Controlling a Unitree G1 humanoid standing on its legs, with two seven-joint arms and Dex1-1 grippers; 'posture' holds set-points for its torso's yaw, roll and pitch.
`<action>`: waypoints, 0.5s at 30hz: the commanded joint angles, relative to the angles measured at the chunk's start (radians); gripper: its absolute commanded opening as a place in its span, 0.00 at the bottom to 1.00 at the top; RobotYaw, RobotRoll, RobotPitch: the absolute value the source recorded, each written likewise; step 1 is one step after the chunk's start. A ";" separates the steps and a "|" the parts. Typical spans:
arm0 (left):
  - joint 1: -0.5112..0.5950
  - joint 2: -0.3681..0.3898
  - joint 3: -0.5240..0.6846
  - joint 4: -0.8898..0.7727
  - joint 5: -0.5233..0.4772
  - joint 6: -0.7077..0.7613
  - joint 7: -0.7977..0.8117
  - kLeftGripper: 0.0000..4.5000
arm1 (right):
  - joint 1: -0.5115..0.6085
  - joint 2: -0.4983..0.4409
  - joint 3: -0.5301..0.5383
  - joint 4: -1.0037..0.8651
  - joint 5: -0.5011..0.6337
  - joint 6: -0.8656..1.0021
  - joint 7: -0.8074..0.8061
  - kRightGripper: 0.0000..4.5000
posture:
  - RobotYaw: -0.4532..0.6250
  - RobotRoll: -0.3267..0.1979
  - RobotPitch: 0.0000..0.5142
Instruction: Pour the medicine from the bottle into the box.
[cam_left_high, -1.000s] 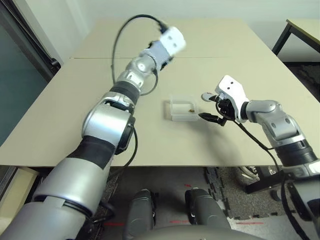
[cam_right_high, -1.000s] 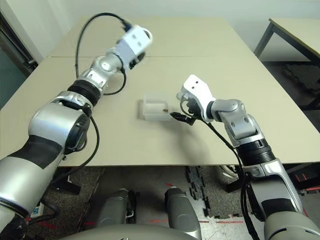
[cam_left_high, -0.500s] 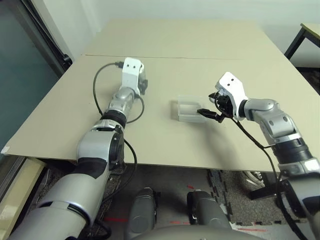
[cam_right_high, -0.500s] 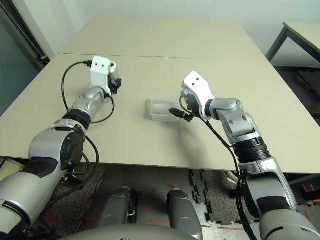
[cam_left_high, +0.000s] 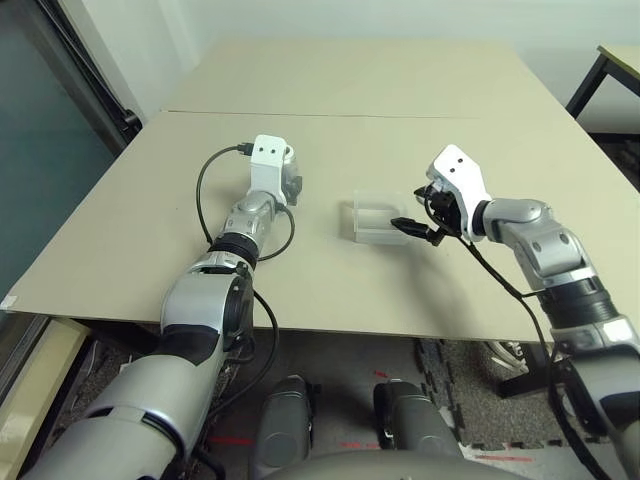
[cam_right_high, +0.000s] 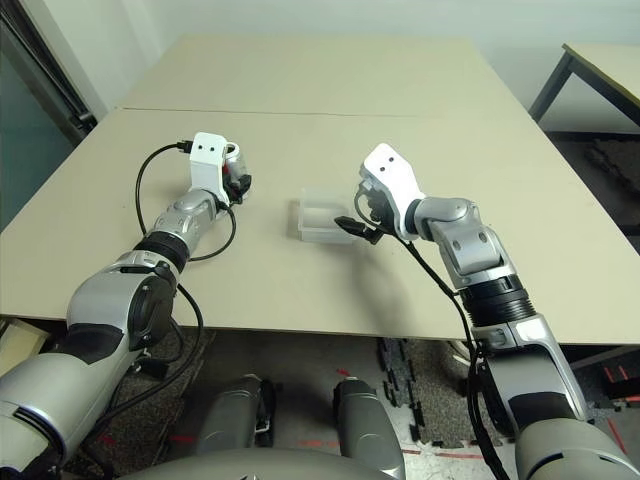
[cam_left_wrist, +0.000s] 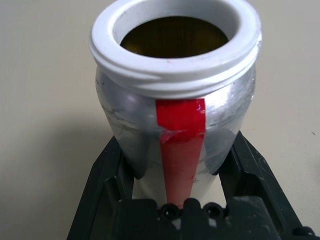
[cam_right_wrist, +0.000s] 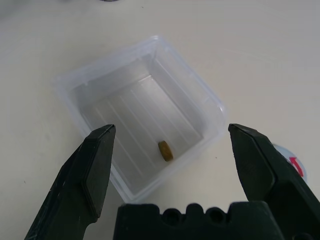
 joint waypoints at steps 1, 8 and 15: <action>0.032 0.001 -0.024 0.009 0.016 0.029 -0.013 0.56 | 0.000 0.003 -0.003 0.002 0.000 0.006 -0.010 1.00 | 0.46 0.62 0.15; 0.036 0.012 -0.038 0.006 0.018 0.028 -0.011 0.56 | -0.005 0.009 -0.004 0.009 0.002 0.002 -0.018 1.00 | 0.47 0.62 0.15; 0.033 0.021 -0.049 -0.002 0.021 0.005 -0.008 0.99 | -0.012 0.012 -0.001 0.023 0.000 -0.007 -0.016 1.00 | 0.48 0.62 0.14</action>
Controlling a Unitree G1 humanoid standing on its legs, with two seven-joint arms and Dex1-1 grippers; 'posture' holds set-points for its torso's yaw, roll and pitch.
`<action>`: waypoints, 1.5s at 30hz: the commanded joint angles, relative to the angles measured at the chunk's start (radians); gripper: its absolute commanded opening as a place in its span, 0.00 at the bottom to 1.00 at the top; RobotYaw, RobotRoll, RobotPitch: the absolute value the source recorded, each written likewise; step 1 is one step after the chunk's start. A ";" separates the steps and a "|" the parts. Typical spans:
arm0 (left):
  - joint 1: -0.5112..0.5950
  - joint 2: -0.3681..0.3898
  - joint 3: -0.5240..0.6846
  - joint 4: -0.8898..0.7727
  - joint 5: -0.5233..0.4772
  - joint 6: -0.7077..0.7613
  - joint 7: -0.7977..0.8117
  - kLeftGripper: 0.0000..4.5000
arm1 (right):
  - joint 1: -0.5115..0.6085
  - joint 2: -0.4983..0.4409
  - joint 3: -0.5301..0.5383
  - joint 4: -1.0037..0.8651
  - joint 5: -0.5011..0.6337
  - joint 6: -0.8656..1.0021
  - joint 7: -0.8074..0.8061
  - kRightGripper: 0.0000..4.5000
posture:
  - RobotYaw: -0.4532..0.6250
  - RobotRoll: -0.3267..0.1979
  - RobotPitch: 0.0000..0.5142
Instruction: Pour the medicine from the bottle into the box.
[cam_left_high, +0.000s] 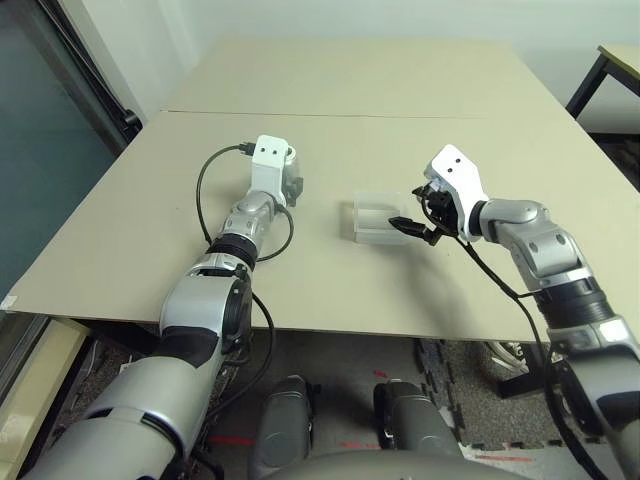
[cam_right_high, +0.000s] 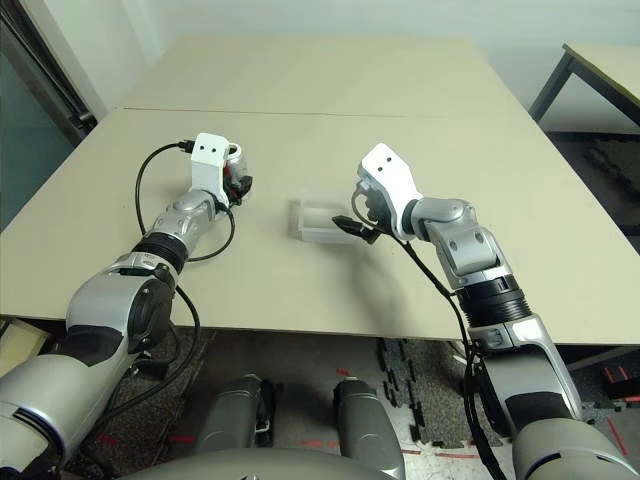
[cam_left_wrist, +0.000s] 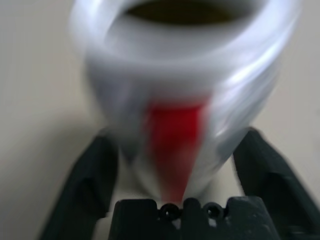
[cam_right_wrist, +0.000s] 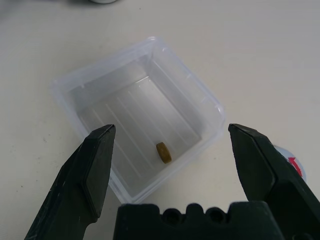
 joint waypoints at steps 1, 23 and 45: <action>0.001 0.013 -0.010 0.006 0.010 -0.001 -0.004 0.99 | -0.013 0.007 -0.001 0.019 0.000 -0.007 -0.002 1.00 | 0.48 0.62 0.14; 0.056 0.014 -0.023 -0.079 -0.009 0.007 -0.092 0.99 | 0.004 0.013 -0.013 0.015 0.005 -0.013 -0.011 1.00 | 0.50 0.62 0.14; 0.694 0.057 -0.081 -1.383 -0.176 0.715 -0.159 0.99 | 0.096 -0.025 -0.083 -0.117 0.048 0.084 -0.050 1.00 | 0.55 0.62 0.22</action>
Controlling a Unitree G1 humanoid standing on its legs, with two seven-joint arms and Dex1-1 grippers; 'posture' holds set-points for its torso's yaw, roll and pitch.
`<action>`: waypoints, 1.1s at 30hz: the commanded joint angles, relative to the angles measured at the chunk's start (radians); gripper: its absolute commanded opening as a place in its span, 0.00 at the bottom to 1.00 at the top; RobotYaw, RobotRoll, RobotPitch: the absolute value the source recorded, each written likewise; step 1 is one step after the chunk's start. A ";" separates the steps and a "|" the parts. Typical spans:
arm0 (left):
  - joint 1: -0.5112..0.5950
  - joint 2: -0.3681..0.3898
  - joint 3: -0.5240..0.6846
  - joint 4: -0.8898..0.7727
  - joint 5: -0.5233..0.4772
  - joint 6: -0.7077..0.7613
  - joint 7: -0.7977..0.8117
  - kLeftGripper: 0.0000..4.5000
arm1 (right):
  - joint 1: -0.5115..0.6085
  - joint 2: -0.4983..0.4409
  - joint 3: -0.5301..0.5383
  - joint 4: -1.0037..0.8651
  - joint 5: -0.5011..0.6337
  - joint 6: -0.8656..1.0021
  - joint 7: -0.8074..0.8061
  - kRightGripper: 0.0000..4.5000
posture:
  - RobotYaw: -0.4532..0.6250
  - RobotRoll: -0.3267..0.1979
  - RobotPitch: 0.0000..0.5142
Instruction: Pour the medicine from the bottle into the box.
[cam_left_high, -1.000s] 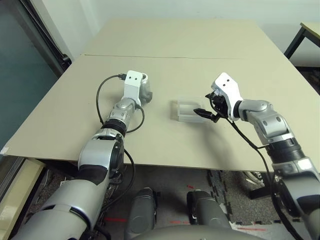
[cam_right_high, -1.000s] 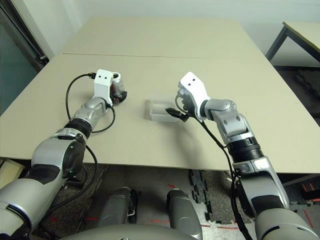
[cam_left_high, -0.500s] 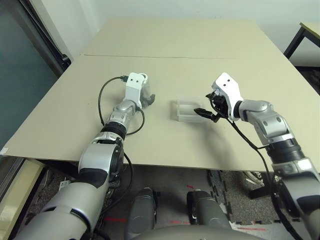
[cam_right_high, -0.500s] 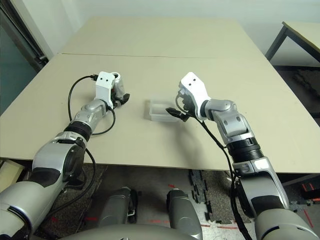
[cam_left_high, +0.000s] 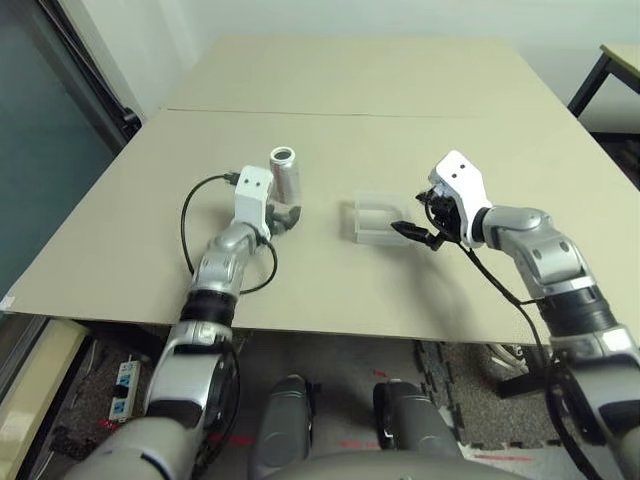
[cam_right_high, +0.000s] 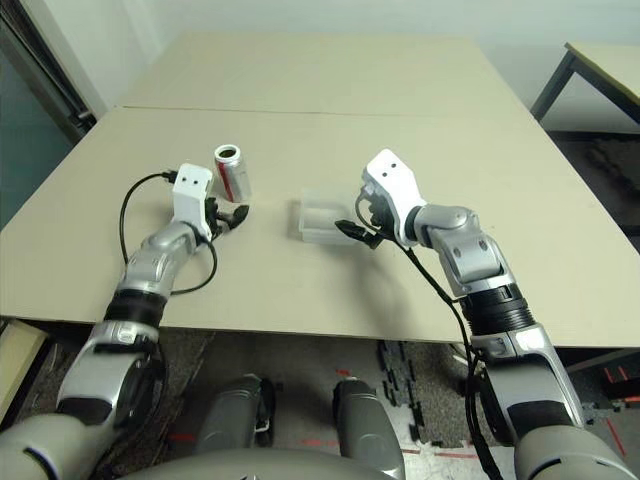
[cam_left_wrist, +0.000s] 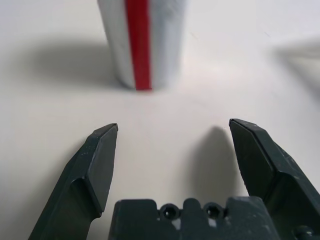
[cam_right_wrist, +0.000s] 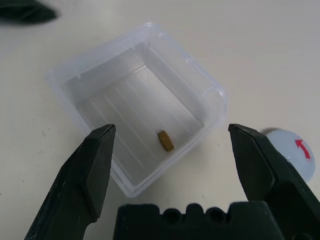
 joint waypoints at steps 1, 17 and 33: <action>0.079 0.022 0.004 -0.235 -0.059 0.162 -0.005 0.99 | 0.021 -0.018 -0.046 -0.033 0.022 0.024 -0.019 1.00 | 0.56 0.62 0.22; 0.012 0.240 0.344 -0.020 -0.146 -0.042 -0.004 0.99 | -0.005 0.024 -0.499 0.208 0.065 -0.221 -0.479 1.00 | 0.58 0.62 0.18; -0.336 0.294 0.282 0.892 -0.069 -0.560 0.001 0.99 | -0.047 -0.008 -0.524 0.702 0.046 -0.497 -0.671 1.00 | 0.48 0.62 0.19</action>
